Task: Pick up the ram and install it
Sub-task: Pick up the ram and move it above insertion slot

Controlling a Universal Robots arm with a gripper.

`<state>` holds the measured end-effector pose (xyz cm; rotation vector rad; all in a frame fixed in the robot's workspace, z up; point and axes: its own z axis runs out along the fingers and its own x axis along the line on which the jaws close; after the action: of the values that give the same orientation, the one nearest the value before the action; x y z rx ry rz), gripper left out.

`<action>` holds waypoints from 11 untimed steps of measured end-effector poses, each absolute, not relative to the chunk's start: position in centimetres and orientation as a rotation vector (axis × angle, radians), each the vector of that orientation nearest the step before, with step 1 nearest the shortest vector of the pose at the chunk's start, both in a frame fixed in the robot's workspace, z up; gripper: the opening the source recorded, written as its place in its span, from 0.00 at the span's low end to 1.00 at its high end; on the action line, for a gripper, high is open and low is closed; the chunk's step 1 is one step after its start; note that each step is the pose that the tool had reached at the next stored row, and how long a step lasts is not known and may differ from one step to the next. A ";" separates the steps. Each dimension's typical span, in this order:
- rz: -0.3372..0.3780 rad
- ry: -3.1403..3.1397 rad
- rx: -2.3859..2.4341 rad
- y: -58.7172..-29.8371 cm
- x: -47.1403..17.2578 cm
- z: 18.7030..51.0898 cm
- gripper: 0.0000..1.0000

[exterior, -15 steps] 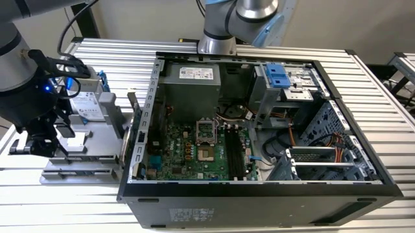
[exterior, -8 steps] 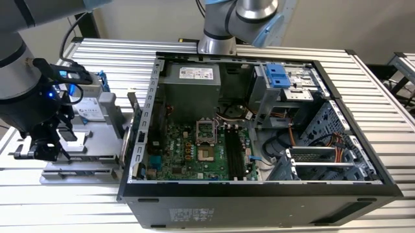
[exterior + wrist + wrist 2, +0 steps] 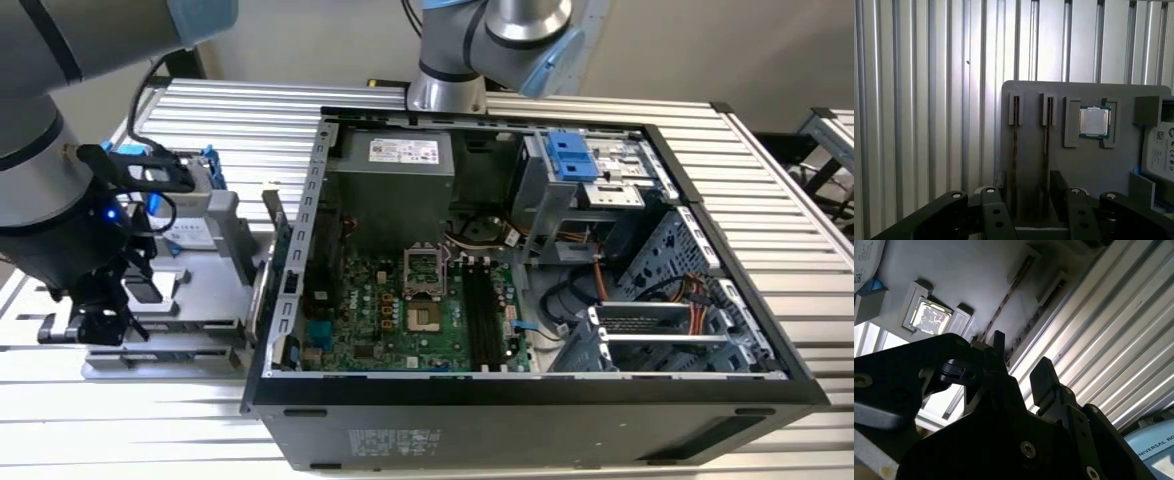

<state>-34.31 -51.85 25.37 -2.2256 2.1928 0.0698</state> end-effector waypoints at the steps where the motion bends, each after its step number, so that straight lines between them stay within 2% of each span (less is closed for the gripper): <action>1: 0.070 2.193 -2.226 -52.0 -34.3 25.2 1.00; 11: 0.069 2.194 -2.225 -52.5 -34.3 23.4 1.00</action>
<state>-34.32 -52.53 23.44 -2.2253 2.1939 0.0694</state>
